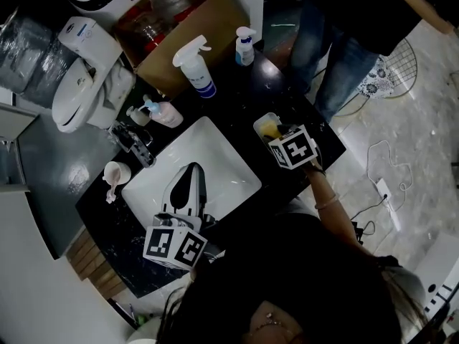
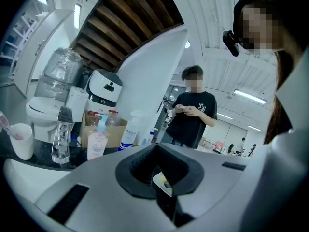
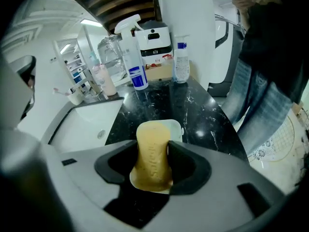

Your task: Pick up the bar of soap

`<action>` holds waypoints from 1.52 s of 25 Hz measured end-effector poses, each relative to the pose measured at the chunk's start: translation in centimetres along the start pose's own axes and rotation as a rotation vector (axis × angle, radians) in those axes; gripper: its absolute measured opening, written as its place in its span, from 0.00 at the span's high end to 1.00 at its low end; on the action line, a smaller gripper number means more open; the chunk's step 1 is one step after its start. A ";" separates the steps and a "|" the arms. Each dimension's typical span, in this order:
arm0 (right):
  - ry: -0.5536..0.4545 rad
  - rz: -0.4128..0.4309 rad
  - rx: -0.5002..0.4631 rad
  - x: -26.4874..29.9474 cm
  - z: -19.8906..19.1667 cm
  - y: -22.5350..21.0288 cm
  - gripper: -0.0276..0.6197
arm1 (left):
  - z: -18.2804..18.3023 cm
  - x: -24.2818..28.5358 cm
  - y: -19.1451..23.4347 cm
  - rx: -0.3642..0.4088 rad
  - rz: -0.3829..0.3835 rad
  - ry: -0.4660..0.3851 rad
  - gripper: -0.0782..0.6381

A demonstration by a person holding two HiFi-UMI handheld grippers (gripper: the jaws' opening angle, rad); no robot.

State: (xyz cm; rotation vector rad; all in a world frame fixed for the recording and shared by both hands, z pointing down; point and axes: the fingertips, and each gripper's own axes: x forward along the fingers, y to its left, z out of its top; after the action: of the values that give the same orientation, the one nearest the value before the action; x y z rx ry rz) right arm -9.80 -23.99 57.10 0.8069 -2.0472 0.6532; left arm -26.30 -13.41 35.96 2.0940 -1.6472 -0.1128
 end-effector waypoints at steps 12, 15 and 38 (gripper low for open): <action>-0.150 0.103 0.005 -4.9 1.8 1.0 0.64 | 0.1 0.7 -2.6 0.040 -0.027 0.000 0.88; -0.204 0.136 0.018 -6.6 2.7 1.3 0.64 | 0.1 0.8 -3.0 0.042 -0.028 -0.003 0.88; -0.480 0.315 -0.032 -17.0 7.0 4.2 0.64 | 0.4 1.8 -6.8 0.101 -0.079 0.018 0.88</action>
State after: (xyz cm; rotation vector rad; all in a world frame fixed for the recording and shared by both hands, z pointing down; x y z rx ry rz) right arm -8.60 -20.77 38.55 0.6712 -2.6511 0.6373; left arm -19.84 -14.11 33.21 2.2298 -1.5909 -0.0368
